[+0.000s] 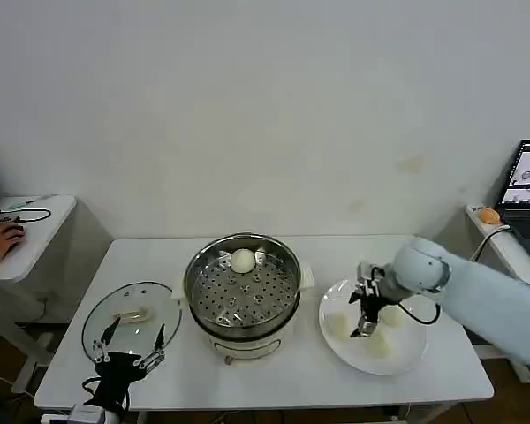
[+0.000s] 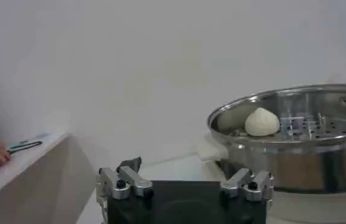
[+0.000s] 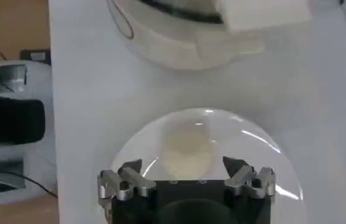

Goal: Take steamed baozi put them in steamer then cover it.

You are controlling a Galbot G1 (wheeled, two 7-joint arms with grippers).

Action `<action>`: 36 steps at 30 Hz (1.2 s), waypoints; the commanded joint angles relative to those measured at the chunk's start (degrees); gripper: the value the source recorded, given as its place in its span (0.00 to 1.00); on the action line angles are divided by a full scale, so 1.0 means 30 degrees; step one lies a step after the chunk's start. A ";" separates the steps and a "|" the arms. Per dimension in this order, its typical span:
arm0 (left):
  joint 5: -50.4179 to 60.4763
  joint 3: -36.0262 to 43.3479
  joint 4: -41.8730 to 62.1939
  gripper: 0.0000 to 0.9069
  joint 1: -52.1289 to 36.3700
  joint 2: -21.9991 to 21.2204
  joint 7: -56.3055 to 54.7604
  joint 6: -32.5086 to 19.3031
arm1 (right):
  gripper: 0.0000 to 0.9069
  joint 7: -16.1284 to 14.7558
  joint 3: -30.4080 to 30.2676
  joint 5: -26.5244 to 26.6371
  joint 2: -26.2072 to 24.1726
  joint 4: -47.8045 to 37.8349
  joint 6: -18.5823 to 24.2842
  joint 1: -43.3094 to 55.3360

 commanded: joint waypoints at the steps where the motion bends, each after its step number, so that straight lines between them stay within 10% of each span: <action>1: 0.0056 -0.0032 -0.0027 1.00 0.0053 -0.0003 -0.0008 0.0012 | 1.00 -0.0580 0.0351 -0.2105 0.1615 -0.1775 0.0569 -0.1088; 28: -0.0020 -0.0096 0.0559 1.00 -0.0297 -0.0088 -0.0090 0.0010 | 1.00 -0.0995 -0.0298 -0.3482 0.2732 -0.3565 0.1654 -0.1093; 29: -0.0022 -0.0088 0.0571 1.00 -0.0293 -0.0091 -0.0099 0.0008 | 0.98 -0.0967 -0.0267 -0.3463 0.2680 -0.3552 0.1610 -0.1120; 31: -0.0011 -0.0063 0.0596 1.00 -0.0283 -0.0087 -0.0114 -0.0004 | 0.63 -0.0965 -0.0255 -0.3348 0.2560 -0.3518 0.1669 -0.1110; 36: -0.0011 -0.0033 0.0576 1.00 -0.0303 -0.0121 -0.0127 -0.0004 | 0.60 -0.0772 -0.0133 -0.3097 0.2509 -0.3466 0.1646 -0.1095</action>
